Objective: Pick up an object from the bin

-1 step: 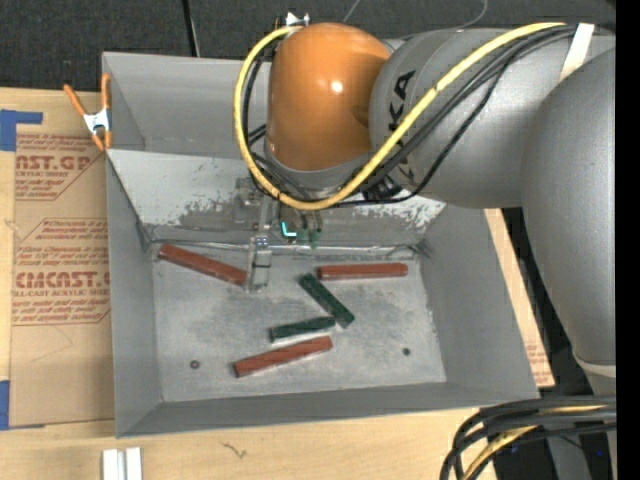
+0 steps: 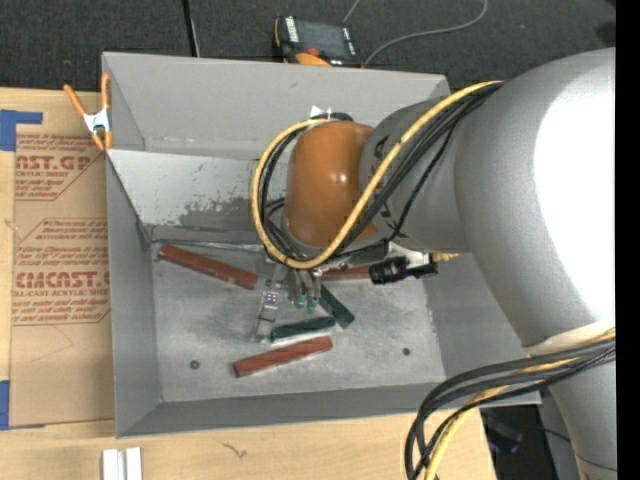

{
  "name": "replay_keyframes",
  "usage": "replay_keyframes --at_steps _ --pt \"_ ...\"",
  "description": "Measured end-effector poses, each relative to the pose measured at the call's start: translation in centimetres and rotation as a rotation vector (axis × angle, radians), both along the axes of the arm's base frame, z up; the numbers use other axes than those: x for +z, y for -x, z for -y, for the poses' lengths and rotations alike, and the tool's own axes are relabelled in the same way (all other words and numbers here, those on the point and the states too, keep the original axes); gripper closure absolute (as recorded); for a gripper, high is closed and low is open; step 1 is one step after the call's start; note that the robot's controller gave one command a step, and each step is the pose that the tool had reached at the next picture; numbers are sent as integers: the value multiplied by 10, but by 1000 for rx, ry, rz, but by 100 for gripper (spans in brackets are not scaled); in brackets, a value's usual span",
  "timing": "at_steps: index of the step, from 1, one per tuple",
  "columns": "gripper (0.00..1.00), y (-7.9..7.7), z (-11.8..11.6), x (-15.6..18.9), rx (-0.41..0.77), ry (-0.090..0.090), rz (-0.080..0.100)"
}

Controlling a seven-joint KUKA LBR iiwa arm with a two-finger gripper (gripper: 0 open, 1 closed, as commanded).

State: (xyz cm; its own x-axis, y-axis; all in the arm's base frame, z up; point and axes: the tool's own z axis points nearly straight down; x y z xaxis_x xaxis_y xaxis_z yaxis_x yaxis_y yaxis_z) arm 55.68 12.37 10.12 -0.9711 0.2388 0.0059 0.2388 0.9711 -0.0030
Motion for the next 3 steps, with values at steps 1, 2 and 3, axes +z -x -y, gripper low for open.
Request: replay_keyframes --at_steps 1,2,3 --pt "0 42 31 -33 -36 -1 2" --pt "0 66 91 -31 -174 0 6" --pt "100 65 89 -31 -170 -3 7"
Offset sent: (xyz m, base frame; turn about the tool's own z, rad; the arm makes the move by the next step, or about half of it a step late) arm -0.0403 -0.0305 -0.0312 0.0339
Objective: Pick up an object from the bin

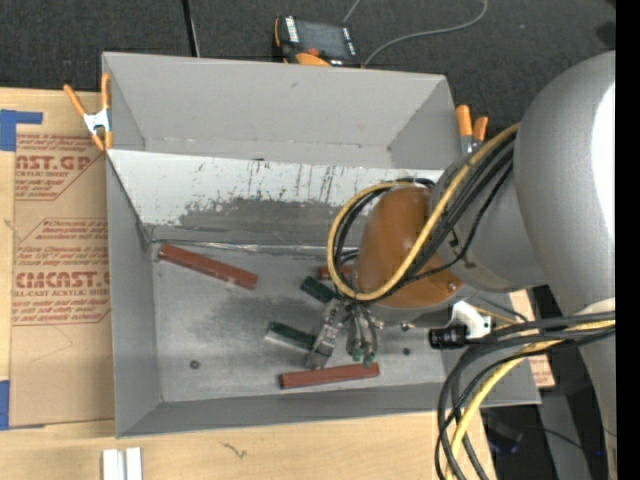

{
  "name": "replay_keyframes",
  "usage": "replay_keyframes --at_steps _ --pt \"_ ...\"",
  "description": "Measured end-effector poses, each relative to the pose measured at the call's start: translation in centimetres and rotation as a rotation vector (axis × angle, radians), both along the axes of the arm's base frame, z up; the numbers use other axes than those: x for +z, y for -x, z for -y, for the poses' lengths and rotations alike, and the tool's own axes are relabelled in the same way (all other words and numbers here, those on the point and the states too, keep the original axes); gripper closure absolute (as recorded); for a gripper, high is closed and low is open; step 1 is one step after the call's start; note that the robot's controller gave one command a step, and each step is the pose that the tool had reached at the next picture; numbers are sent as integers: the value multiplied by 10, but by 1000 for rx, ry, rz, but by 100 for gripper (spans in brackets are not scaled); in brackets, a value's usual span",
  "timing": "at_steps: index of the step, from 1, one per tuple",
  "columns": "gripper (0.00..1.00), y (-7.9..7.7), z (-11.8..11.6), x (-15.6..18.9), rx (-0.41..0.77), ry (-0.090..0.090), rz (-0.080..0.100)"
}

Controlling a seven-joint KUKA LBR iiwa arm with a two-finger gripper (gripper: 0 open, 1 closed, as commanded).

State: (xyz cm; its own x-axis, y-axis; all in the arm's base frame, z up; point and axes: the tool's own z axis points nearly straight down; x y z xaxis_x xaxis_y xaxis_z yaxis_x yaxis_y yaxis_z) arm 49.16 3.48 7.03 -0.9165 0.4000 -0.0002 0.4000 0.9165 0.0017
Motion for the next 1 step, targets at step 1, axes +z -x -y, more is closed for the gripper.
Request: replay_keyframes --at_steps 1 --pt "100 1 -2 0 20 2 2"
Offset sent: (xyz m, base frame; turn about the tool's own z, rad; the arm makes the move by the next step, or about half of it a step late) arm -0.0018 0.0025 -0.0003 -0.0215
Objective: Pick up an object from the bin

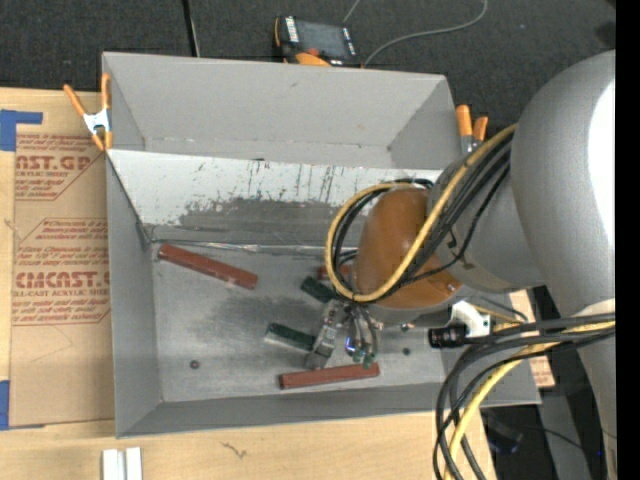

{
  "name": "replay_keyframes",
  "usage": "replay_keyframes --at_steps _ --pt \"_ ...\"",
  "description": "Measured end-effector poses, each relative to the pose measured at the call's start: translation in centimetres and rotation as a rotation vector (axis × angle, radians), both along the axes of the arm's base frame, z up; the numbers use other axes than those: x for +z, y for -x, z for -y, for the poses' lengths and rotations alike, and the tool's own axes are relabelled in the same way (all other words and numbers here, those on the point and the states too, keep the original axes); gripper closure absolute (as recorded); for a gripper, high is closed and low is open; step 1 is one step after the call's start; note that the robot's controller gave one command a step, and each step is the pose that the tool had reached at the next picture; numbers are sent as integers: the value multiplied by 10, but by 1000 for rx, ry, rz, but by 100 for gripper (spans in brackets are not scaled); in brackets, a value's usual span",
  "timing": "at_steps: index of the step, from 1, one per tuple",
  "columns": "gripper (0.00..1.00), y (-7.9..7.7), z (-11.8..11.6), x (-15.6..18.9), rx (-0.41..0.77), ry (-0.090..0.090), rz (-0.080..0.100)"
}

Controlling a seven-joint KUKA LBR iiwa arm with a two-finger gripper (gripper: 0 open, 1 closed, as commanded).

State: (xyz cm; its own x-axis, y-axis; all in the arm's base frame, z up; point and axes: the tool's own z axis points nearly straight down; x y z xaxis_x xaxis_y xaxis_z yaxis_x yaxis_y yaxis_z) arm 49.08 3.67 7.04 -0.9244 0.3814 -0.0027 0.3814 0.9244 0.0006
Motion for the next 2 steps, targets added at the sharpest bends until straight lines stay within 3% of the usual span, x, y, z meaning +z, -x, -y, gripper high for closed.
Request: replay_keyframes --at_steps 1,2 --pt "100 -6 -10 50 12 -2 1" --pt "100 -7 -13 140 56 -2 5"
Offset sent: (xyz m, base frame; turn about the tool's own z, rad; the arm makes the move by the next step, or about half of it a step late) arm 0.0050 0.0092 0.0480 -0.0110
